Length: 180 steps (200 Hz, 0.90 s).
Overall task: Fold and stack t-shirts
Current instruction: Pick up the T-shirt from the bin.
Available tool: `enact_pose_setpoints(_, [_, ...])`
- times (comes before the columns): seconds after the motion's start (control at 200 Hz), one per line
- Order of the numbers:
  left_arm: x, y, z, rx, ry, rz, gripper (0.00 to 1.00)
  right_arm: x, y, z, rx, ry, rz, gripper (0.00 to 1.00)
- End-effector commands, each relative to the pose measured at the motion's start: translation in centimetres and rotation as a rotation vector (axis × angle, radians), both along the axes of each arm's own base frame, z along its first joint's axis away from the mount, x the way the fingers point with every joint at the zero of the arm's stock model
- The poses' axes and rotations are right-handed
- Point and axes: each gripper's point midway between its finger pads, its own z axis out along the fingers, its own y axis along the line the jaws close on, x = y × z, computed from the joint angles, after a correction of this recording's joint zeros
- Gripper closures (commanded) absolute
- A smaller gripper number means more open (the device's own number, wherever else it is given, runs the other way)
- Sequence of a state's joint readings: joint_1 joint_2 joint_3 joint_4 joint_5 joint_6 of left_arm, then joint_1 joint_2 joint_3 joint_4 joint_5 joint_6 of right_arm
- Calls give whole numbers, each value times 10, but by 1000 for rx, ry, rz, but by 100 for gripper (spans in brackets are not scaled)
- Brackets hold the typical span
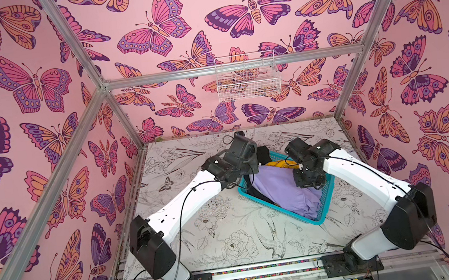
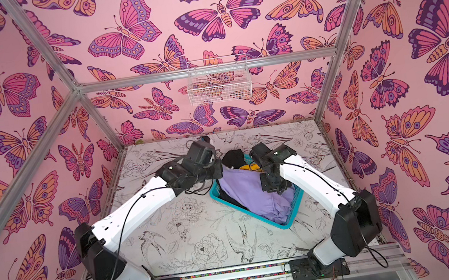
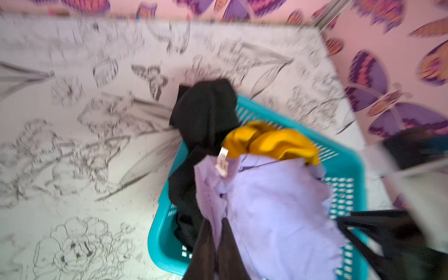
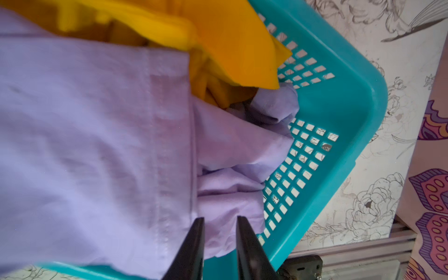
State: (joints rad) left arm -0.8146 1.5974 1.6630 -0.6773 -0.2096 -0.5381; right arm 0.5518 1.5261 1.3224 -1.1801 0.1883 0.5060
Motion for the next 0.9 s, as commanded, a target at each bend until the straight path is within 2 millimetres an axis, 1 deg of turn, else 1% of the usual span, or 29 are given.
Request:
enact_pose_setpoints(0.0, [-10,30,73,66,-172,22,100,12,-7,-14,-39,-2,15,78])
enact_pose_setpoints(0.005, [-10,30,74,68,-176,22,100,12,-6,-14,-37,-4,15,78])
enact_pose_setpoints(0.02, [-11,31,84,63,-196,22,100,13,-6,-22,-51,20,18,79])
enact_pose_setpoints(0.045, [-11,33,97,59,-223,22,100,16,-6,-25,-56,21,23,82])
enact_pose_setpoints(0.085, [-11,37,120,50,-270,36,100,19,-6,-30,-61,25,26,91])
enact_pose_setpoints(0.145, [-10,42,152,61,-337,53,100,24,-4,-38,-63,35,27,100])
enact_pose_setpoints(0.16, [-9,45,158,75,-352,62,100,25,-4,-41,-64,37,27,100])
enact_pose_setpoints(0.18, [-10,50,174,76,-388,81,100,26,-4,-43,-63,38,26,100])
enact_pose_setpoints(0.2, [-8,52,183,97,-411,100,100,27,-3,-46,-64,40,25,100])
enact_pose_setpoints(0.245, [-13,62,220,141,-515,147,100,29,-1,-53,-63,47,21,100])
enact_pose_setpoints(0.265, [-15,65,232,174,-559,167,100,29,0,-55,-57,50,19,100])
enact_pose_setpoints(0.28, [-16,71,246,197,-602,201,100,30,1,-57,-49,50,17,100])
enact_pose_setpoints(0.285, [-17,71,248,210,-611,206,100,30,2,-57,-47,52,17,100])
enact_pose_setpoints(0.301, [-20,75,261,227,-650,228,100,29,3,-60,-43,57,16,100])
enact_pose_setpoints(0.311, [-21,76,266,249,-668,238,100,29,4,-61,-35,57,17,100])
enact_pose_setpoints(0.366, [-32,90,306,310,-783,317,100,29,9,-64,-5,59,14,100])
enact_pose_setpoints(0.411, [-38,101,332,359,-852,390,100,28,12,-66,13,59,14,100])
enact_pose_setpoints(0.471, [-46,112,359,438,-933,463,100,28,15,-64,32,54,19,100])
enact_pose_setpoints(0.506, [-50,119,371,477,-973,508,100,28,16,-61,41,47,21,97])
enact_pose_setpoints(0.516, [-53,124,378,471,-987,531,100,27,16,-61,42,45,21,96])
enact_pose_setpoints(0.556, [-58,133,389,493,-1013,572,100,27,16,-57,49,36,26,90])
enact_pose_setpoints(0.586, [-65,146,401,470,-1023,609,100,27,16,-54,55,27,30,85])
enact_pose_setpoints(0.591, [-64,146,400,490,-1023,604,100,27,16,-54,55,25,30,85])
enact_pose_setpoints(0.631, [-72,159,412,487,-1052,632,100,27,15,-49,59,11,27,82])
enact_pose_setpoints(0.716, [-86,188,427,493,-1075,707,100,27,11,-42,45,-10,24,79])
enact_pose_setpoints(0.796, [-88,212,429,534,-1053,774,100,25,6,-38,27,-21,18,79])
enact_pose_setpoints(0.897, [-80,236,417,638,-981,854,100,23,8,-38,45,-20,28,79])
